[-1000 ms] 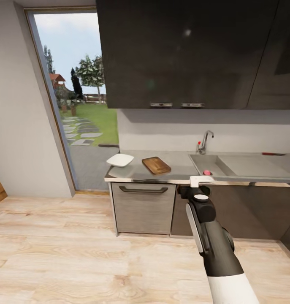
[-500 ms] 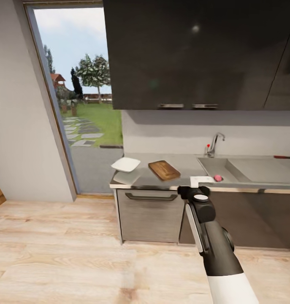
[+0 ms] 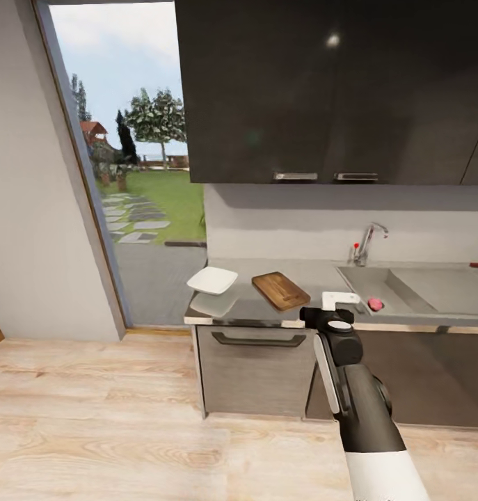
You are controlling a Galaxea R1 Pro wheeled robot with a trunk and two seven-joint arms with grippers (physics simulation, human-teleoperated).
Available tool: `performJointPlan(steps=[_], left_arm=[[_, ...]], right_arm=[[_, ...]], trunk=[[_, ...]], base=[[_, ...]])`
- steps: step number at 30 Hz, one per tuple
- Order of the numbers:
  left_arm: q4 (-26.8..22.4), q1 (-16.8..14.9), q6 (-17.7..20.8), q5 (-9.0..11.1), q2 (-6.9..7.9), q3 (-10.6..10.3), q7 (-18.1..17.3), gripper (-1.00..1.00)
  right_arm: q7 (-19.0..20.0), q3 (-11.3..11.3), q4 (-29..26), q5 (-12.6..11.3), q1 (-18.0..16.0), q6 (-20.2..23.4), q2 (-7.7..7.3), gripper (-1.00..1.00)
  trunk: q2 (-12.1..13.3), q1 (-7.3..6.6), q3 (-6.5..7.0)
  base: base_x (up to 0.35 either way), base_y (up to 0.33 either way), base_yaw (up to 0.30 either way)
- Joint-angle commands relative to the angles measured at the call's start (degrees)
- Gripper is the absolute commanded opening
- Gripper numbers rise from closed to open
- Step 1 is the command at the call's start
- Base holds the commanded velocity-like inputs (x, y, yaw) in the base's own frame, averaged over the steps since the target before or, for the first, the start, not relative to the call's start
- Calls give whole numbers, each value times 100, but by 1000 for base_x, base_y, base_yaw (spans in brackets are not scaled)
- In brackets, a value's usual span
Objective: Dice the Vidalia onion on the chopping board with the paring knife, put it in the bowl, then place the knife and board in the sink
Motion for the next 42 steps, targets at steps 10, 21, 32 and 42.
performJointPlan(steps=[10, 21, 32, 42], left_arm=[[4, -5, -19, 1, 0, 2, 1, 100], [4, -5, -19, 0, 0, 2, 1, 100], [4, -5, -19, 0, 0, 2, 1, 100], [5, -5, -19, 0, -8, -7, 1, 100]], right_arm=[[28, -277, -4, 41, -6, 39, 1, 100], [29, -273, 47, 37, -6, 24, 1, 100], [29, -286, 395, 41, -6, -331, 1, 100], [17, -672, 641, 41, -6, -597, -66, 100]], trunk=[[-13, 7, -13], [-13, 7, -13], [-13, 7, -13], [-13, 7, -13]], base=[[286, 2, 0], [296, 53, 0], [296, 3, 0], [78, 0, 0]])
